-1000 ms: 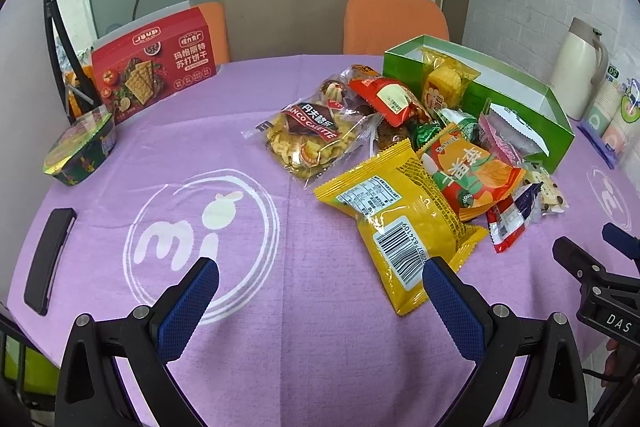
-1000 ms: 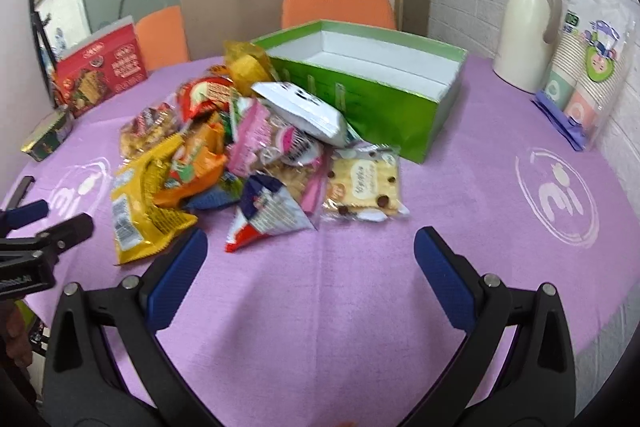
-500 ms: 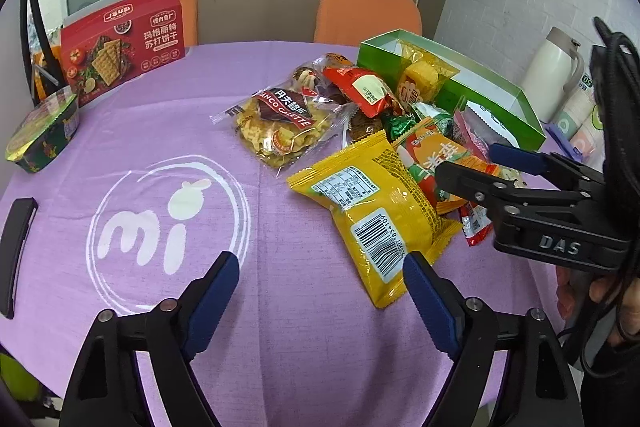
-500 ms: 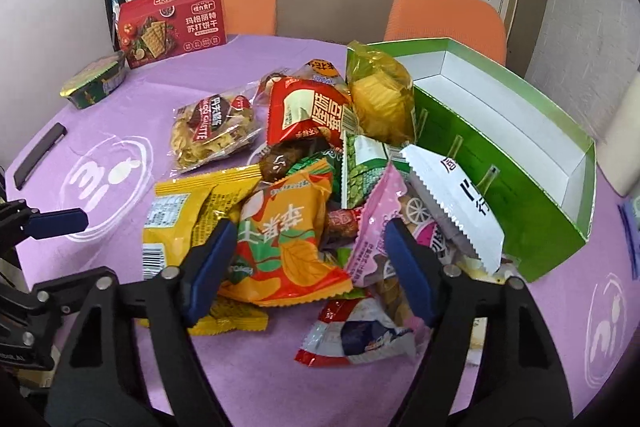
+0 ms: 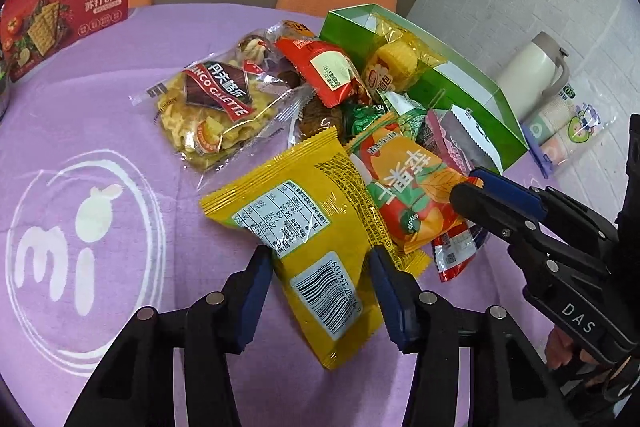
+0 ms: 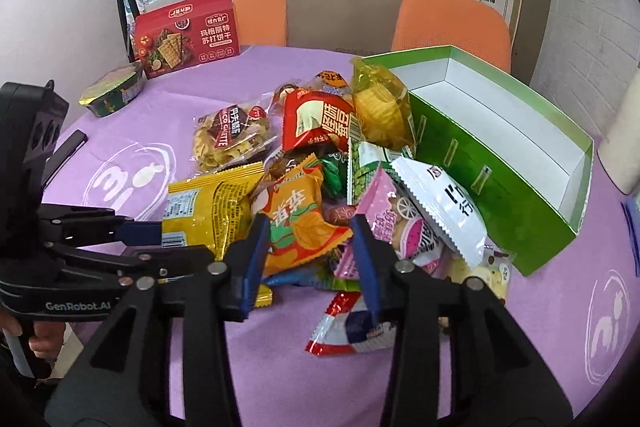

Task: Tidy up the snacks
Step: 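Grasp the yellow chip bag with the left tool while the right tool grasps the orange snack bag, then carry both bags into the green box and open both tools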

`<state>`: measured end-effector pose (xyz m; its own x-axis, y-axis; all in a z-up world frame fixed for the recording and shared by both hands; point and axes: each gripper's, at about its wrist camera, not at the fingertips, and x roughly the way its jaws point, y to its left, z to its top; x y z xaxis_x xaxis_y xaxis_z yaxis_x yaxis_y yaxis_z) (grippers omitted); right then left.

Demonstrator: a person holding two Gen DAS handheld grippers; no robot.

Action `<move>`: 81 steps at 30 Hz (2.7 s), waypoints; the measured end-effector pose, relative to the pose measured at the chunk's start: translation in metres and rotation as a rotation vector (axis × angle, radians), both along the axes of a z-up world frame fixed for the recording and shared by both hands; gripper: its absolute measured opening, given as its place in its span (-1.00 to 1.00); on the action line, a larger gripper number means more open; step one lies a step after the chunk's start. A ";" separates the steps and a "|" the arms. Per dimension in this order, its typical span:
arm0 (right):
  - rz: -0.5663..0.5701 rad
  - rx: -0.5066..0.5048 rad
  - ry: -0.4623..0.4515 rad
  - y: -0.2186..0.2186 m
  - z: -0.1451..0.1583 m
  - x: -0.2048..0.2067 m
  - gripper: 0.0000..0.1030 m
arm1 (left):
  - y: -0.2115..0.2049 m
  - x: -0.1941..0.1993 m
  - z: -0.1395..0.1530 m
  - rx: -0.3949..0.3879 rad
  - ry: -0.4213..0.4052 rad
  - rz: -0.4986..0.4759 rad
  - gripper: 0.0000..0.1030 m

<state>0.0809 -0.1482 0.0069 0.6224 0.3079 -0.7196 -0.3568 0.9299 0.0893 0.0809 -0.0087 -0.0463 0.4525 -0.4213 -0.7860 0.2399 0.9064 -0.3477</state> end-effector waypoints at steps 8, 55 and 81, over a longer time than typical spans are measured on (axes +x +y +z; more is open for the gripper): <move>0.061 -0.006 -0.018 0.016 0.002 0.007 0.34 | 0.027 -0.014 0.011 0.045 -0.020 0.025 -0.53; -0.410 0.128 -0.114 -0.172 0.048 0.048 -0.75 | -0.122 0.068 0.154 0.028 -0.288 -0.192 -0.18; -0.264 -0.116 0.035 -0.162 -0.010 0.055 -0.55 | -0.187 0.156 0.053 0.126 -0.161 -0.148 0.65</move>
<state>0.1357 -0.3102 -0.0027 0.6445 0.0534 -0.7628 -0.0999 0.9949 -0.0148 0.2366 -0.1953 0.0071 0.5164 -0.3959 -0.7593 0.4166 0.8909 -0.1812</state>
